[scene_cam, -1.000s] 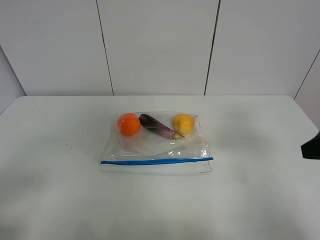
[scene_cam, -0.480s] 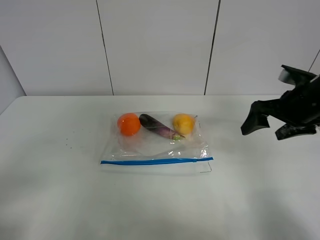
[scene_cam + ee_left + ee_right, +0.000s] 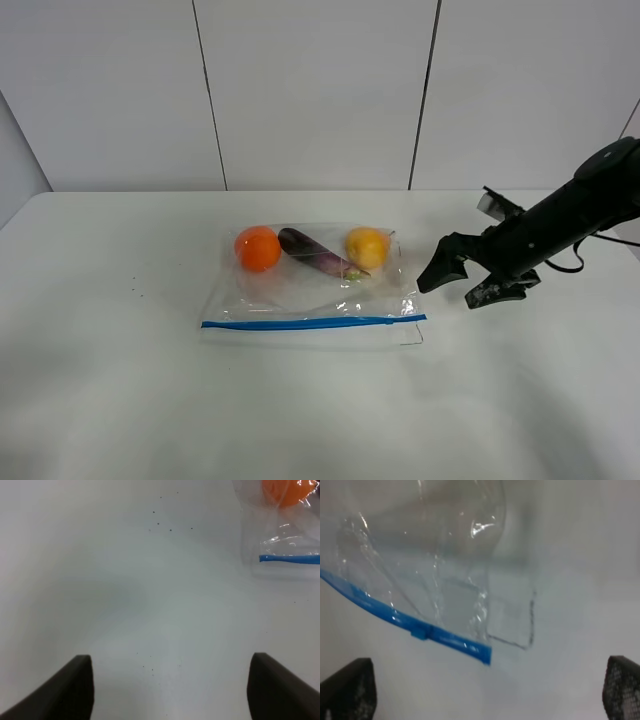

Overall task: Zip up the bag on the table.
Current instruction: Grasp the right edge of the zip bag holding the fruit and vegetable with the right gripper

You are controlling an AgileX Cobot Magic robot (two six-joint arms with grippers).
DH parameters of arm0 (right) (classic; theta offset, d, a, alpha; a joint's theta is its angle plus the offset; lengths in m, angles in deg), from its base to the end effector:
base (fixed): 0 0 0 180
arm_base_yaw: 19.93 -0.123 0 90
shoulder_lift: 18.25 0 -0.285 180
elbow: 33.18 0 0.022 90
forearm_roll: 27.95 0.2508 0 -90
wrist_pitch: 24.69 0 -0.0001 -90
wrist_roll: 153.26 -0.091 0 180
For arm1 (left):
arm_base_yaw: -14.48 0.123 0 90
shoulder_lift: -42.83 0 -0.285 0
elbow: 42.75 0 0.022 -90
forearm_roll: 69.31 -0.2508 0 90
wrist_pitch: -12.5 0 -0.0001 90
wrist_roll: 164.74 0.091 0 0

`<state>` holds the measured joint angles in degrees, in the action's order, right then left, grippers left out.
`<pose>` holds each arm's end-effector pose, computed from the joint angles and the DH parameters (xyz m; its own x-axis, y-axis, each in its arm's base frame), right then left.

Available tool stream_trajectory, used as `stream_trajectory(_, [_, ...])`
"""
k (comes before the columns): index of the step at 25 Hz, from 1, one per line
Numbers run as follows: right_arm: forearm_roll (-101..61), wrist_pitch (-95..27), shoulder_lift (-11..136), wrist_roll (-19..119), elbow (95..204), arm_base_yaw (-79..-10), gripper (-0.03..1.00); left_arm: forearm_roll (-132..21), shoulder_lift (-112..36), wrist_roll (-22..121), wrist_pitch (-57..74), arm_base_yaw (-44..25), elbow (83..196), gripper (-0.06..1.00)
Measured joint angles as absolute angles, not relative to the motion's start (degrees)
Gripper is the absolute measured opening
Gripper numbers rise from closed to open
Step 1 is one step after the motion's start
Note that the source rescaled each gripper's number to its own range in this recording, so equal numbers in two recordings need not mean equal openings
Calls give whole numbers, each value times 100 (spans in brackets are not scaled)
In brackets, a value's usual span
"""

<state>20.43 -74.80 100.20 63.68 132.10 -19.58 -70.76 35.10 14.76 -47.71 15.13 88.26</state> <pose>0.3448 0.0501 0.1443 -0.9876 -0.0099 -0.1564 -0.0976 0.8196 0.5646 -0.0038 0.0020 0.2761 -0.4529 -0.0013 -0.8916 -0.0292 0.9995 0.0134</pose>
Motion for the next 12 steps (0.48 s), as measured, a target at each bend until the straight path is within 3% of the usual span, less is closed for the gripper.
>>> stream_trajectory(6, [3414,-7967,10853,7450,13598,-1958,100,-7076,3510,1476,-4771,1513,8826,90])
stream_trajectory(12, [3623,-8457,11464,7742,13980,-1958,99,-7076,3510,1476,-4771,1513,8826,90])
